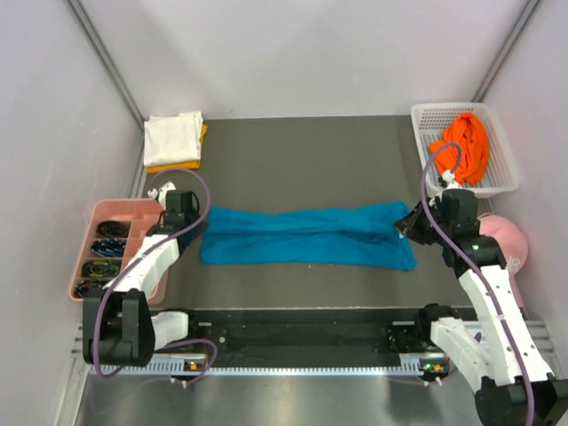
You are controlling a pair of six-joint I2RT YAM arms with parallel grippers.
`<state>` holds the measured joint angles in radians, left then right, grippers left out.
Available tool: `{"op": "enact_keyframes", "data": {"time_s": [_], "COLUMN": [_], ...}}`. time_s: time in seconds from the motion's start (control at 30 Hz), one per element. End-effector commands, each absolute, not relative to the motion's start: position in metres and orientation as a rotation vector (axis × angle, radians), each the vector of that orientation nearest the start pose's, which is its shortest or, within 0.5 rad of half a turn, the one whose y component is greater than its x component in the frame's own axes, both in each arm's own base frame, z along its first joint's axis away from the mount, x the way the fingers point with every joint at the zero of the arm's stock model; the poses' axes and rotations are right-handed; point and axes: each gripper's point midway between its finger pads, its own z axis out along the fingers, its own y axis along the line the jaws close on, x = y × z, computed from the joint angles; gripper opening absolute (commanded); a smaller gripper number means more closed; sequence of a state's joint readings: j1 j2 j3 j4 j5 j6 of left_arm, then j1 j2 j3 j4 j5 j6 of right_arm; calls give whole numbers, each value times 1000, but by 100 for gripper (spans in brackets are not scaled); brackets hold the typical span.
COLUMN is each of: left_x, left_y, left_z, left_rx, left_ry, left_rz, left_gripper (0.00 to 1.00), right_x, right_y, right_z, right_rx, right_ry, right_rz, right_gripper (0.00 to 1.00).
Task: Fold and stack the t-shirts
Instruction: Fold the other side of the tshirt into a rectangle
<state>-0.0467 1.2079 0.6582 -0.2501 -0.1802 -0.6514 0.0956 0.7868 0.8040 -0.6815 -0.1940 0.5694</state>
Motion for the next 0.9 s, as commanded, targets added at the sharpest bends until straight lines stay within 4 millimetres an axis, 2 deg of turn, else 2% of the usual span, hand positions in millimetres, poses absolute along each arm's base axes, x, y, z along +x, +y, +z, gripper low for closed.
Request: {"op": "enact_keyframes", "data": {"time_s": [0.0, 0.33, 0.6, 0.87], "left_x": [312, 301, 298, 290], "left_y": [-6, 0, -1, -4], "left_z": [88, 89, 84, 77], "left_rx": [-806, -809, -812, -825], "left_ry": [2177, 2171, 2188, 2201], "left_rz": [-138, -106, -104, -121], "left_gripper": [0, 0, 0, 0], "right_x": [235, 225, 218, 210], "right_y": [77, 76, 72, 73], "right_z": [191, 184, 187, 178], "right_rx": [450, 460, 474, 488], "right_ry": [2218, 2240, 2230, 2261], "right_rz": [582, 572, 558, 565], "right_gripper": [0, 0, 0, 0]}}
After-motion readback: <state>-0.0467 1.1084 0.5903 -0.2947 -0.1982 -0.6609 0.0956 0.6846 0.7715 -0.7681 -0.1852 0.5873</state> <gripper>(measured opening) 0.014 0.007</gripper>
